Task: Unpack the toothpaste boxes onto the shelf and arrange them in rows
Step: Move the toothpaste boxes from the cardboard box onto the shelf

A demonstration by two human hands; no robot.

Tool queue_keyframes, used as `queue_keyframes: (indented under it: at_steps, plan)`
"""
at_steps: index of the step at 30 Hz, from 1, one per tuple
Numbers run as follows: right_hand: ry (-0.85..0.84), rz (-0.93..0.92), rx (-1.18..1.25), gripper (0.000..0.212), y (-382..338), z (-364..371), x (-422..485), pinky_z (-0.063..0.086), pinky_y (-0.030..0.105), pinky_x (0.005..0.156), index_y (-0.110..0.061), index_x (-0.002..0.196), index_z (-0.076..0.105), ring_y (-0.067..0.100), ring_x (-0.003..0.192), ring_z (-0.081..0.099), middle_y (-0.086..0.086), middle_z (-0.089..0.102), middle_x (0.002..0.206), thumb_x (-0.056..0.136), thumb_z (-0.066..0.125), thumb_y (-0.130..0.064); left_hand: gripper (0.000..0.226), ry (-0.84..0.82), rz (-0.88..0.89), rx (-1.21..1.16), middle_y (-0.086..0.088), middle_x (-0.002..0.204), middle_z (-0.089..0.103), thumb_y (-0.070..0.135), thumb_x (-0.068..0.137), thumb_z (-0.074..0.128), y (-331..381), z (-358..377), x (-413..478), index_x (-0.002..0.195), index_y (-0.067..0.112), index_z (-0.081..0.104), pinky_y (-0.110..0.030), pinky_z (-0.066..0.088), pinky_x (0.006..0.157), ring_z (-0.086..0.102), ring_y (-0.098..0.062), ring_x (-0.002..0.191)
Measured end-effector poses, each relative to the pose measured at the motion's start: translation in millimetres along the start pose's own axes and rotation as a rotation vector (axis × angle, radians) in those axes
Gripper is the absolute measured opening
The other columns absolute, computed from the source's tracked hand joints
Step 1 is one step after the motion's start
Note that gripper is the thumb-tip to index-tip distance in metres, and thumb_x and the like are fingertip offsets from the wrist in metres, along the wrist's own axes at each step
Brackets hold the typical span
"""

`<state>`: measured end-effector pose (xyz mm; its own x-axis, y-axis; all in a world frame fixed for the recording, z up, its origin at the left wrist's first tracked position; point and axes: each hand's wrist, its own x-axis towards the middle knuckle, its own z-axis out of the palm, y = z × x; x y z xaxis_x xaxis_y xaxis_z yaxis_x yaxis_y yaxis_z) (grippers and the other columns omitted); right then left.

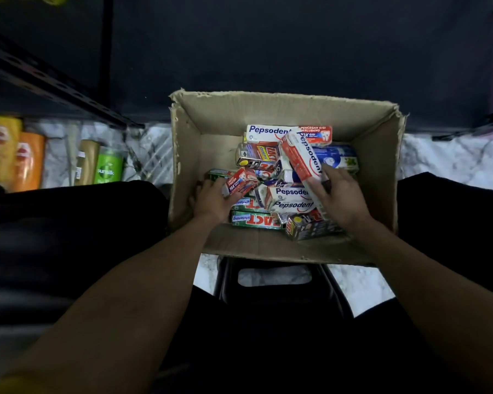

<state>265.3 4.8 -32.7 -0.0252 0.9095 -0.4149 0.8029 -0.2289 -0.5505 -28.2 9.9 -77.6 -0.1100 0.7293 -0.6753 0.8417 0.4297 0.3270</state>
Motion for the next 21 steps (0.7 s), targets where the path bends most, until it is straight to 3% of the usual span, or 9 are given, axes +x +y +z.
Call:
queue_keyframes:
  at_steps: [3,6,10,13,17,21]
  plan:
    - [-0.075,0.015,-0.031,0.077,2,9,-2,0.045,0.037,0.092,-0.015,0.154,0.022,0.032,0.120,0.049,0.017,0.045,0.139,0.094,0.054,-0.052,0.051,-0.044,-0.003,-0.228,-0.012,0.127,0.062,0.037,0.090,0.069,4,3,-6,0.131,0.013,0.050,-0.044,0.051,0.093,0.061,-0.033,0.113]
    - [-0.114,0.032,-0.041,0.084,3,7,-1,0.045,0.037,0.088,-0.018,0.157,0.010,0.034,0.118,0.051,0.017,0.046,0.139,0.094,0.058,-0.047,0.052,-0.056,0.015,-0.106,-0.014,0.134,0.060,0.025,0.091,0.071,4,0,-7,0.134,0.012,0.046,-0.045,0.051,0.096,0.059,-0.035,0.118]
    - [-0.128,0.057,0.016,0.085,3,6,-2,0.046,0.037,0.092,-0.020,0.157,0.015,0.030,0.120,0.054,0.013,0.052,0.140,0.091,0.063,-0.046,0.047,0.017,0.102,0.100,-0.012,0.128,0.064,0.041,0.091,0.067,-1,-6,-15,0.128,0.019,0.049,-0.045,0.054,0.091,0.064,-0.035,0.109]
    - [-0.071,0.071,0.095,0.084,-4,-8,-3,0.048,0.035,0.094,-0.020,0.156,0.018,0.026,0.121,0.054,0.010,0.053,0.140,0.090,0.066,-0.043,0.055,0.086,0.195,0.177,-0.005,0.128,0.065,0.052,0.092,0.060,25,-25,-26,0.137,0.027,0.043,-0.047,0.044,0.098,0.062,-0.034,0.110]
    - [-0.037,0.061,0.063,0.072,-13,-21,-5,0.045,0.031,0.089,-0.016,0.152,0.030,0.028,0.119,0.056,0.011,0.056,0.139,0.093,0.064,-0.038,0.051,0.158,0.273,0.074,-0.008,0.122,0.068,0.043,0.090,0.064,53,-42,-39,0.134,0.025,0.045,-0.042,0.054,0.086,0.067,-0.031,0.100]
    - [-0.061,0.039,0.015,0.063,-17,-35,-15,0.043,0.031,0.097,-0.012,0.148,0.039,0.030,0.123,0.055,0.012,0.056,0.139,0.094,0.063,-0.034,0.053,0.228,0.310,0.079,-0.008,0.113,0.072,0.039,0.088,0.066,61,-52,-53,0.137,0.029,0.051,-0.035,0.055,0.078,0.068,-0.031,0.094]
